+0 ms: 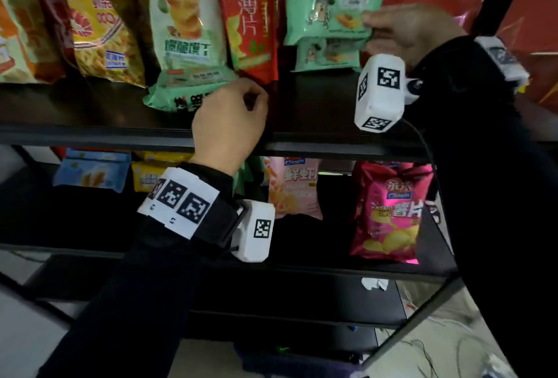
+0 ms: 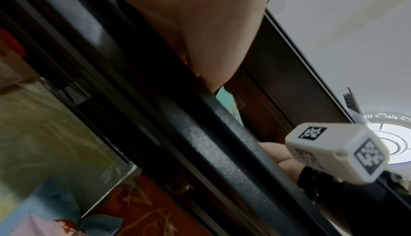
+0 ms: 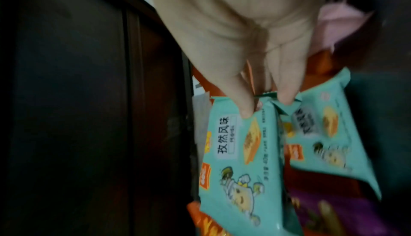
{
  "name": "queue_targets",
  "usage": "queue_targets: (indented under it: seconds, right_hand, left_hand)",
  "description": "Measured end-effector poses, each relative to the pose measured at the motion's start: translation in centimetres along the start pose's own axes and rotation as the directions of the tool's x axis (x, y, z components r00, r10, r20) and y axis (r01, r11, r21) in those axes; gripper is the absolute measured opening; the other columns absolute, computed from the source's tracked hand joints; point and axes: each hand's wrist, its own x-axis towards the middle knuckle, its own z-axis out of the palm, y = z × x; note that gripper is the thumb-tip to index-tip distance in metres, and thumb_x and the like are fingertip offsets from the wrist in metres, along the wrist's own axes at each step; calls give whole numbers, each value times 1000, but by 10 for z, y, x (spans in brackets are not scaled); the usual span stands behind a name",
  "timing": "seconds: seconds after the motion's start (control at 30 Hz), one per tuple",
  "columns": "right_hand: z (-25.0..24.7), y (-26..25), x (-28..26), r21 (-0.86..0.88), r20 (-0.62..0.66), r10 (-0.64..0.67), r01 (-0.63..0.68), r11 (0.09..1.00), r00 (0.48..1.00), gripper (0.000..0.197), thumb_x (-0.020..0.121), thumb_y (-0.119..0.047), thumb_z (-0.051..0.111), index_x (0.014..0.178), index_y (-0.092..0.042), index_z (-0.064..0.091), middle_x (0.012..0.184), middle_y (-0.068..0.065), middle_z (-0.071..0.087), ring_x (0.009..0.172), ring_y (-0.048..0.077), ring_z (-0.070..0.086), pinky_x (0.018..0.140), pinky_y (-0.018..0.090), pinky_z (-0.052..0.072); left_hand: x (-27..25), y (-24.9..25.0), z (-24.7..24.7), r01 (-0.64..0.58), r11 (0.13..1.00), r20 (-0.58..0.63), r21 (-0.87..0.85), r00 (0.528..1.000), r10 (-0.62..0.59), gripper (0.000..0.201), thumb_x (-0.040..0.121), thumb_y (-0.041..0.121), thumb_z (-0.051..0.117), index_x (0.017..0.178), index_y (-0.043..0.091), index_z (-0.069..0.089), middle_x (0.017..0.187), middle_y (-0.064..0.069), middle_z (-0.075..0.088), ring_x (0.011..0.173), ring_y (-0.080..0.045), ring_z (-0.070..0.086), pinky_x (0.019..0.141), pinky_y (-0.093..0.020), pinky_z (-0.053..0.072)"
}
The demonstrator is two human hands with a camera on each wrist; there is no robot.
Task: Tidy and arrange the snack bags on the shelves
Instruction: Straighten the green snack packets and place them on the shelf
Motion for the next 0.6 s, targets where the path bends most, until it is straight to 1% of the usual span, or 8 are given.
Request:
queue_targets:
  seconds: [0.07,0.13,0.3,0.4,0.47,0.5,0.53,0.6]
  right_hand:
    - [-10,10,13,-36,-37,33,-34,999,999,12,92,-14,60,84,-22,54,91,-3,58,74,6,59,62,17,55]
    - [-13,22,24,-61,-52,70,-73,995,996,14,90,-12,60,83,-22,53,92,-2,57,72,7,59,55,18,53]
    - [0,32,39,-159,-88,86,-99,982,992,17,83,-9,67,76,-20,56,78,-2,60,50,4,61,44,15,47]
    - [8,32,44,-262,-84,115,-133,956,990,17,76,-8,70,76,-18,57,91,3,63,65,11,64,49,18,50]
    - [15,30,43,-419,-49,163,-168,892,985,12,79,-16,71,82,-17,59,108,6,65,89,16,66,53,20,49]
    - [18,28,42,-529,-32,178,-168,832,983,15,82,-21,70,92,-14,62,118,8,64,103,18,64,52,23,46]
    - [20,27,41,-610,-26,177,-155,777,984,29,83,-27,70,105,-8,63,126,9,61,111,20,60,51,24,42]
    - [23,22,40,-685,-21,169,-137,715,985,56,80,-37,72,124,-5,57,133,8,57,113,21,56,55,25,42]
  left_hand:
    - [4,3,7,28,999,12,30,1000,-29,17,93,30,52,100,27,68,101,1,69,96,-25,63,72,-34,47]
    - [4,2,13,53,994,-12,97,999,-52,19,93,33,50,101,29,67,98,0,70,93,-29,63,65,-31,40]
    - [-1,-5,19,-15,987,-113,163,993,33,28,96,36,44,102,24,69,89,-10,69,84,-35,62,58,-30,31]
    - [-3,-7,21,-44,981,-122,189,990,68,32,97,35,42,103,21,69,87,-10,68,81,-35,60,56,-31,26]
    - [-4,-7,22,-44,979,-119,201,990,69,33,98,36,40,105,20,69,87,-10,68,81,-34,59,56,-31,26]
    - [-4,-7,22,-41,978,-121,203,990,67,34,98,35,40,105,20,69,87,-10,68,81,-33,59,57,-31,26]
    - [-4,-7,22,-38,978,-123,204,990,64,34,99,35,40,105,20,69,87,-10,68,81,-33,59,57,-31,26]
    - [-4,-6,22,-31,978,-125,207,990,58,34,99,35,40,105,20,70,87,-10,68,82,-32,59,57,-31,26]
